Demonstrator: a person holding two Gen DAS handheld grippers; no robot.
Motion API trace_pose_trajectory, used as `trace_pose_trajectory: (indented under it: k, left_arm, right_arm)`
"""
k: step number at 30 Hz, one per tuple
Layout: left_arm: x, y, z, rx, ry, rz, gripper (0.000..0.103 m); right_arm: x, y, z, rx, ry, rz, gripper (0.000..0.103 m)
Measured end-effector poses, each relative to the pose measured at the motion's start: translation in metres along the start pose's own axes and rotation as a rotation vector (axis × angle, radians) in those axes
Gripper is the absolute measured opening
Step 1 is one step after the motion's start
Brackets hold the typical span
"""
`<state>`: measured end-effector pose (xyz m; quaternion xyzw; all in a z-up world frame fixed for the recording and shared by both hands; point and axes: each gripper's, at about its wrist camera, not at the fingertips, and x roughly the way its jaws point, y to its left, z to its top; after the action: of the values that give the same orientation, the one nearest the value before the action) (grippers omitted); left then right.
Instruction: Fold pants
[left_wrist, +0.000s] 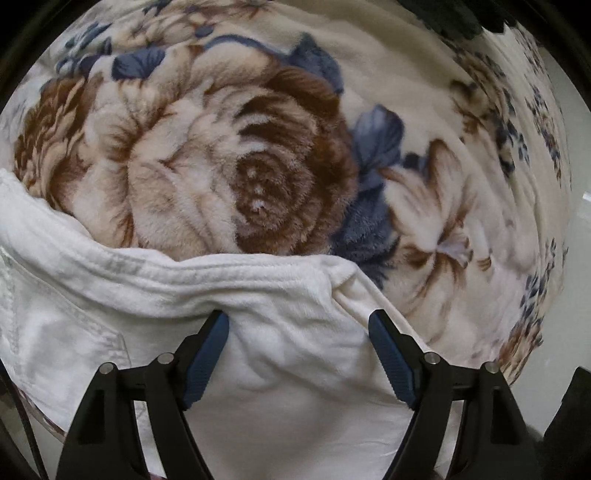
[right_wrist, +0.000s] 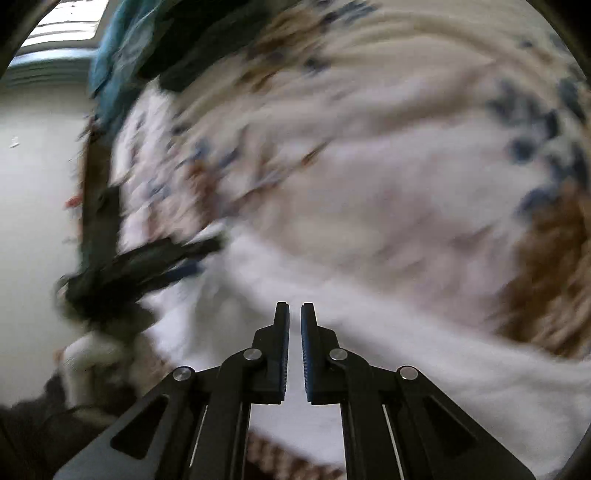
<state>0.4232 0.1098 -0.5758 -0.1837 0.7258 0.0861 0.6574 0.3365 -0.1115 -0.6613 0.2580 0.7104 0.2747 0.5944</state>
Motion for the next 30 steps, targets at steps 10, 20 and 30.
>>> trace_pose_trajectory:
  k: [10,20,30]
  left_arm:
    - [0.011,-0.024,-0.011,0.038,0.002,0.018,0.077]
    - [-0.033,-0.078,-0.079,0.224,-0.076,0.058,0.077]
    - [0.043,-0.168,-0.086,0.349,-0.028,0.126,0.077]
  right_arm:
    - [0.044,-0.075,0.005,0.308,-0.104,-0.092,0.0]
    - [-0.08,-0.076,-0.064,0.375,-0.328,-0.227,0.006]
    - [-0.218,-0.251,-0.17,0.71,-0.429,-0.508,0.069]
